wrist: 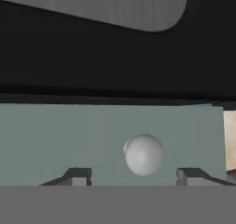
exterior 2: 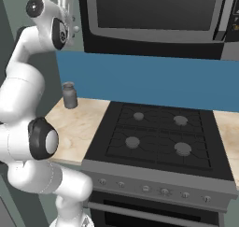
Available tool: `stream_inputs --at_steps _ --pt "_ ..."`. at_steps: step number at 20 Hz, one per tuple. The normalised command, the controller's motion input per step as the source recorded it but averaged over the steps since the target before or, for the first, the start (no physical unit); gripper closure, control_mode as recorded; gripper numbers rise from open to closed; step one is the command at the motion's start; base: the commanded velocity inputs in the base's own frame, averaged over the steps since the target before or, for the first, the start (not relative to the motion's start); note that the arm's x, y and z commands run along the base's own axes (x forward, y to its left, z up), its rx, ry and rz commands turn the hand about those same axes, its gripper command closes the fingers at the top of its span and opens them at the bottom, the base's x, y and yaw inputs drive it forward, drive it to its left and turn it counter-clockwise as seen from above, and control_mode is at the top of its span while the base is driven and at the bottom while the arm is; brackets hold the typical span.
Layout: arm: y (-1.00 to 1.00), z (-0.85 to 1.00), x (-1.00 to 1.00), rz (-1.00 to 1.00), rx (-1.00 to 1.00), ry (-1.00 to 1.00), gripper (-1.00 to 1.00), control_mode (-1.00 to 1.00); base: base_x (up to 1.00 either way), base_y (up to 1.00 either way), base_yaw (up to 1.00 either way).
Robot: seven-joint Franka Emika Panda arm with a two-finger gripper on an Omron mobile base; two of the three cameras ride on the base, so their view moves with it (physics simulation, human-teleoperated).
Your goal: Close all open cabinet doors.
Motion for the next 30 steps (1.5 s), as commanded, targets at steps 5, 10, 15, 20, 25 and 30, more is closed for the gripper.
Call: stream_inputs --at_steps 5,10,15,20,25,30 --pt "0.03 -0.13 -0.03 0.27 0.02 0.00 -1.00 -1.00 0.00 0.00 0.00" --pt "0.19 -0.01 -0.25 0.18 0.00 0.00 -1.00 -1.00 0.00 0.00 0.00" --pt "0.24 -0.06 -0.45 0.11 -0.03 0.00 -1.00 -1.00 0.00 0.00 0.00" --pt "0.23 -0.07 -0.47 0.10 -0.05 0.00 -1.00 -1.00 0.00 0.00 0.00" --pt "0.08 -0.12 -0.56 0.07 -0.11 0.00 -1.00 -1.00 0.00 0.00 0.00" --pt "0.00 -0.26 -0.52 0.03 -0.35 0.04 -1.00 -1.00 0.00 0.00 0.00"
